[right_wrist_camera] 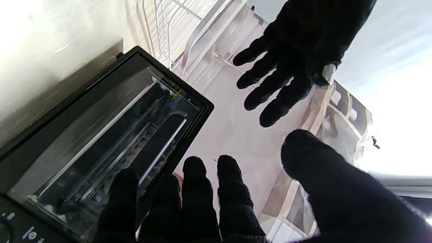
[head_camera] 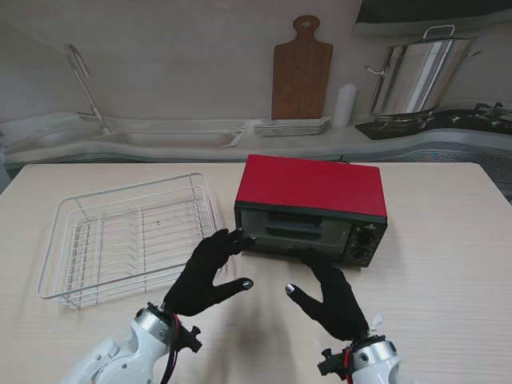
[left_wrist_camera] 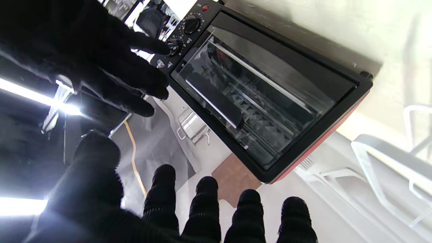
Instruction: Slide the trays into the oven
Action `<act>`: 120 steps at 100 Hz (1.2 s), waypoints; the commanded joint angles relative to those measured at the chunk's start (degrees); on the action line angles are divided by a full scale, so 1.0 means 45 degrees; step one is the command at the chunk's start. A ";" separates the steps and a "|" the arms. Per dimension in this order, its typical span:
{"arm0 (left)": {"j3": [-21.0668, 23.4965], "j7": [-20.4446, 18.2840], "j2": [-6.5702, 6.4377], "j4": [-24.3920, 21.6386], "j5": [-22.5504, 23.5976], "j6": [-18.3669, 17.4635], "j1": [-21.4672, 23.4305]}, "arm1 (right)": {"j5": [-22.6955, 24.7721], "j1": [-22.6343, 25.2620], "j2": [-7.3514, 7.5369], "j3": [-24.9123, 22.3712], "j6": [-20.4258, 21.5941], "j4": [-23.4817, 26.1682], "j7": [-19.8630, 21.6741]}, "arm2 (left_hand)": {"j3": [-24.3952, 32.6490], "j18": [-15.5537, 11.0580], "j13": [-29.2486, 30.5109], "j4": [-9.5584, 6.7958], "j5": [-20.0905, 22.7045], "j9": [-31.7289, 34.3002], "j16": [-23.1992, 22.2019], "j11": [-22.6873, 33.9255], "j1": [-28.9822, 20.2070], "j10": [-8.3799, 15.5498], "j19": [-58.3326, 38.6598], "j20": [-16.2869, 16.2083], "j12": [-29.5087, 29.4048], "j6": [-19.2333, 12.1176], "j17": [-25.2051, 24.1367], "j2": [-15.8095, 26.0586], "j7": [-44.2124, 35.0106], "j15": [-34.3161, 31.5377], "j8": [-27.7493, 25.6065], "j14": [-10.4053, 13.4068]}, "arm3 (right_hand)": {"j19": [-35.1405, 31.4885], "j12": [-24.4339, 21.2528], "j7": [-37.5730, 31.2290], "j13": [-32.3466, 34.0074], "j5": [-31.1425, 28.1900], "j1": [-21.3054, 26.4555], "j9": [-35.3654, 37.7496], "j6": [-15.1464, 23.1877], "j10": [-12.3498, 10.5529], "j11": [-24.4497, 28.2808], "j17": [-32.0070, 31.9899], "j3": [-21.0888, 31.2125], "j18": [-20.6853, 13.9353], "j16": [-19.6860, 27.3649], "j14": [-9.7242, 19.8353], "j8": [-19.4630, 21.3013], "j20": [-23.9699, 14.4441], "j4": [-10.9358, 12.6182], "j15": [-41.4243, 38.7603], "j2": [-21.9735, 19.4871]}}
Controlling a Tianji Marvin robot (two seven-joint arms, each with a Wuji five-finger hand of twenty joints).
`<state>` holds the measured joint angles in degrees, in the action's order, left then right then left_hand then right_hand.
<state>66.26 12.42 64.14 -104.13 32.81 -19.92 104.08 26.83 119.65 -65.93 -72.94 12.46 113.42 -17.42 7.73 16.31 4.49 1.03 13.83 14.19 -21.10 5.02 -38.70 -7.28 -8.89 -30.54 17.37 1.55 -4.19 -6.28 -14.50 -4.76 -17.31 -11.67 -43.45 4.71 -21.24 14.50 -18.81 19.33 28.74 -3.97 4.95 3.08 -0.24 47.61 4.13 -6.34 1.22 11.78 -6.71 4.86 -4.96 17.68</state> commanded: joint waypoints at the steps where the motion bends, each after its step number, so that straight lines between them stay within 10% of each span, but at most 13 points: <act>1: -0.0129 -0.0148 0.0207 0.0142 -0.0441 0.0047 0.0129 | 0.0014 -0.0133 -0.0136 0.0176 0.0147 -0.0405 0.0111 | -0.0083 -0.0508 -0.0451 -0.0428 -0.0575 -0.0485 0.0183 -0.0124 -0.0180 0.0270 0.0732 0.0254 -0.0219 0.0083 -0.0242 0.0311 0.0144 0.0261 0.0242 0.0409 | -0.0089 0.0378 -0.0259 -0.0282 0.0570 -0.0668 -0.0623 0.0384 -0.0435 0.0562 -0.0233 0.0378 -0.0310 -0.0110 0.0428 0.0184 -0.0090 0.0158 -0.0135 0.0198; 22: -0.0269 -0.0135 0.0364 0.0585 -0.1713 0.0042 0.0157 | -0.0743 -0.0786 -0.0170 0.0502 0.0639 -0.1273 0.0325 | 0.0128 -0.0597 -0.0539 -0.0338 -0.0728 -0.0591 0.0127 -0.0013 -0.0211 0.0286 0.0944 0.0618 -0.0170 -0.0001 -0.0148 0.0230 -0.0116 0.0232 0.0312 0.0466 | -0.0016 0.1763 -0.0384 -0.0554 0.0839 -0.0770 -0.2586 0.0388 -0.0504 0.3645 -0.0481 0.0254 -0.0176 -0.0114 0.0476 0.0067 0.0001 0.0031 -0.0148 0.0012; 72: -0.0566 -0.1227 0.0417 0.1458 -0.4319 -0.0143 -0.0239 | -0.2770 -0.1492 -0.0263 0.0558 0.1026 -0.2425 0.0987 | 0.0313 -0.0800 -0.0697 -0.0194 -0.1098 -0.0988 0.0134 -0.0019 -0.0344 0.0487 0.1114 0.1059 -0.0105 -0.0164 -0.0074 0.0175 -0.0306 0.0514 0.0382 0.0682 | 0.0144 0.1762 -0.0487 -0.0906 0.1252 -0.0831 -0.3064 0.0827 -0.0727 0.3856 -0.0762 -0.0026 -0.0370 -0.0119 0.0640 0.0009 0.0125 -0.0068 -0.0144 -0.0152; 120: -0.0648 -0.0182 0.0675 0.1289 -0.4371 0.0215 0.0254 | -0.3717 -0.2483 -0.0167 0.1116 0.1736 -0.3202 0.1871 | 0.0457 -0.0843 -0.0689 -0.0191 -0.1104 -0.0941 0.0093 0.0056 -0.0389 0.0491 0.1117 0.1284 -0.0054 -0.0223 -0.0066 0.0082 -0.0560 0.0535 0.0378 0.0636 | 0.1775 0.1212 -0.0268 -0.1391 0.1981 -0.0797 -0.3039 0.2485 -0.2598 0.2788 -0.0726 -0.0731 -0.1888 0.0135 0.2138 -0.0491 0.1093 0.0007 0.0285 -0.0468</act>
<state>63.45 12.23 66.54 -97.68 13.29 -19.32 104.60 9.91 108.54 -66.46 -68.43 20.02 99.34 -9.89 8.00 15.41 2.99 1.03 10.98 11.65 -21.08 4.92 -39.54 -7.22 -6.88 -25.82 17.37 1.65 -4.29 -6.27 -16.45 -3.48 -16.57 -11.49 -37.47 11.18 -23.14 11.40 -11.49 17.14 15.37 4.49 -2.89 17.00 -3.64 46.41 -1.26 -6.38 7.09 10.79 -3.02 4.84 -4.73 16.06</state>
